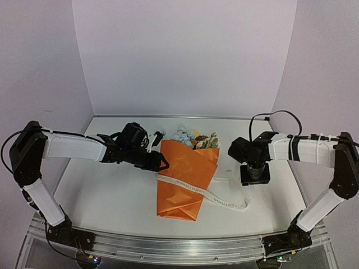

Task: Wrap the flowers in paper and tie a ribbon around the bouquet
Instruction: Adjust the left side of the ribbon on the folded bouquet, then pick up the right side of the ribbon from the center of the board.

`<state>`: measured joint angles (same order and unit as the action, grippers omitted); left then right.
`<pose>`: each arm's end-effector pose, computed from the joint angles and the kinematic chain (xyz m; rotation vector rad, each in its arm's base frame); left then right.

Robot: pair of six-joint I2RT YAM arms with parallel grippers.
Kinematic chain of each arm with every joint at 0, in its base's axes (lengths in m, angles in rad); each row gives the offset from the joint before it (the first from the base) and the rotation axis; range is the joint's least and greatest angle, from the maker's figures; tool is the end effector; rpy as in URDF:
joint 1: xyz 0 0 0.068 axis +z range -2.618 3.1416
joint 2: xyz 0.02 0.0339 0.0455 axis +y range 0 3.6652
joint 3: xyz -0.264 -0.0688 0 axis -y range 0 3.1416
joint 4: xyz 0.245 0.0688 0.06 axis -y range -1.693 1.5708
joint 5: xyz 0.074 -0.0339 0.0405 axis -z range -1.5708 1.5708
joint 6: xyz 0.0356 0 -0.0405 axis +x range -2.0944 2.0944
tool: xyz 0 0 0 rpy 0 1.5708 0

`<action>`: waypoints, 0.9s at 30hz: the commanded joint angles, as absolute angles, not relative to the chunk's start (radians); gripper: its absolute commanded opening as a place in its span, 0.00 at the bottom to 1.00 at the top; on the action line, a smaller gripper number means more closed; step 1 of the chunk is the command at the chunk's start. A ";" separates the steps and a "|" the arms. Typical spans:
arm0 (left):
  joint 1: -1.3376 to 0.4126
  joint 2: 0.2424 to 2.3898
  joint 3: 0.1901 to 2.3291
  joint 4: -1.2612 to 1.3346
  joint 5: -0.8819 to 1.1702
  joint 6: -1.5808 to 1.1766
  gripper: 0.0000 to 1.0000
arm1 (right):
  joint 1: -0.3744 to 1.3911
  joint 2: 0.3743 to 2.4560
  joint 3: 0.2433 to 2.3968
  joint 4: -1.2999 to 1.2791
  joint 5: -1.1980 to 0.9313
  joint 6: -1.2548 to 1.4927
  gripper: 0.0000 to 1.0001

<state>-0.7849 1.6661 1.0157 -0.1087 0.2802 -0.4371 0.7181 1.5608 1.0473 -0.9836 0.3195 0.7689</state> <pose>0.2441 -0.2578 0.2012 0.5774 2.4179 -0.8983 0.2093 0.1680 0.2019 0.0896 2.8581 -0.2678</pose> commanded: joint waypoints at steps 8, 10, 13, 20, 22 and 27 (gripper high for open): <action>-0.788 1.632 1.037 -0.150 0.219 -0.379 0.46 | 0.448 1.712 1.192 -0.800 -0.027 0.762 0.73; -0.791 1.618 1.030 -0.155 0.214 -0.375 0.46 | 0.417 1.773 1.233 -0.785 -0.055 0.781 0.73; -0.797 1.608 1.029 -0.174 0.196 -0.363 0.46 | 0.376 1.847 1.293 -0.783 -0.067 0.806 0.71; -0.833 1.591 1.021 -0.208 0.158 -0.319 0.47 | 0.304 1.952 1.364 -0.781 -0.055 0.800 0.69; -0.841 1.596 1.020 -0.221 0.146 -0.311 0.48 | 0.286 1.985 1.391 -0.771 -0.072 0.799 0.67; -0.851 1.606 1.013 -0.245 0.108 -0.302 0.49 | 0.247 2.029 1.469 -0.765 -0.111 0.781 0.52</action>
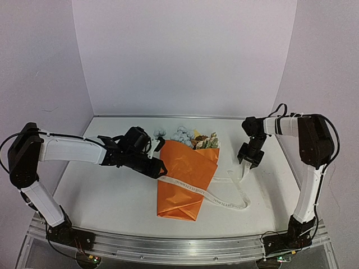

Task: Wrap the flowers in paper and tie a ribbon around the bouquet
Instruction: Pick up the right side of the ribbon from the center of the board.

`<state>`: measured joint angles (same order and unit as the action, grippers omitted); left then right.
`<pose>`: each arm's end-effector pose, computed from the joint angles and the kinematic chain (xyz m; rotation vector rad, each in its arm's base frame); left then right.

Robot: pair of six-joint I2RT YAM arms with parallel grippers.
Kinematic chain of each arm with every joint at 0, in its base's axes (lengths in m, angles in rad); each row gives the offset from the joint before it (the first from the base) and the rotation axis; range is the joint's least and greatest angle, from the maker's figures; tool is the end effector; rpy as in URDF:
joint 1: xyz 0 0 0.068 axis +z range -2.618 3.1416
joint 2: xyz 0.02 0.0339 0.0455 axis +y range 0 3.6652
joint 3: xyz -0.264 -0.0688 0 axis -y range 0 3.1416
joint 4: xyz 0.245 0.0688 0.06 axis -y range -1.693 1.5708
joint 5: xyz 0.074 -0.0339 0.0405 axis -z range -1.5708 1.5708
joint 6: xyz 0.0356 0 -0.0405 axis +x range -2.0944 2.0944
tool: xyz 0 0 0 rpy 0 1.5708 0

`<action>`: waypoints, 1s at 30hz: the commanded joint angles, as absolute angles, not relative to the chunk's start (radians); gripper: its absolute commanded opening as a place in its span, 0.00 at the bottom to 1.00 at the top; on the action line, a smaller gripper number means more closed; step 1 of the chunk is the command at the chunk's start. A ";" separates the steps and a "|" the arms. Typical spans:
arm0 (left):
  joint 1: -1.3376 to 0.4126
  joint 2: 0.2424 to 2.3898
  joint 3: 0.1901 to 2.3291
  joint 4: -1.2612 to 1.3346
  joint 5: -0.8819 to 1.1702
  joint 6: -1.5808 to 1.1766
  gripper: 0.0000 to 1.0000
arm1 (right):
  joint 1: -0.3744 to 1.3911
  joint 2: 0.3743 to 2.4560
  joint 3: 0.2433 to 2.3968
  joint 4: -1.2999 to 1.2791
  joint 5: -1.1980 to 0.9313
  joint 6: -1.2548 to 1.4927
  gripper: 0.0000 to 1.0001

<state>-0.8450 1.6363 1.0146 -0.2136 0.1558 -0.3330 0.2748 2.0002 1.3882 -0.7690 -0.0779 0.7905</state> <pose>0.2246 -0.2614 0.2021 0.7122 2.4215 -0.7037 0.3704 0.1073 0.1544 0.7562 2.9111 0.2464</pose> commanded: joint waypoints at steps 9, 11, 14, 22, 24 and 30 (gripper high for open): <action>-0.856 1.625 0.997 -0.239 0.118 -0.280 0.54 | 0.225 2.049 1.663 -0.773 -0.276 0.735 0.03; -0.857 1.640 1.003 -0.238 0.118 -0.277 0.54 | 0.234 2.024 1.684 -0.771 -0.305 0.717 0.00; -0.857 1.659 1.011 -0.239 0.118 -0.274 0.55 | 0.273 1.984 1.727 -0.761 -0.384 0.678 0.00; -0.858 1.654 1.007 -0.277 0.112 -0.260 0.58 | 0.470 1.839 1.722 -0.762 -0.504 0.489 0.00; -0.859 1.637 0.990 -0.284 0.117 -0.252 0.61 | 0.510 1.815 1.709 -0.762 -0.526 0.469 0.00; -0.872 1.654 0.986 -0.274 0.164 -0.239 0.67 | 0.563 1.813 1.700 -0.697 -0.651 0.514 0.00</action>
<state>-0.8549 1.6714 0.9851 -0.2736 0.1327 -0.2620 0.5633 1.8219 1.7004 -0.7487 -0.5506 0.5159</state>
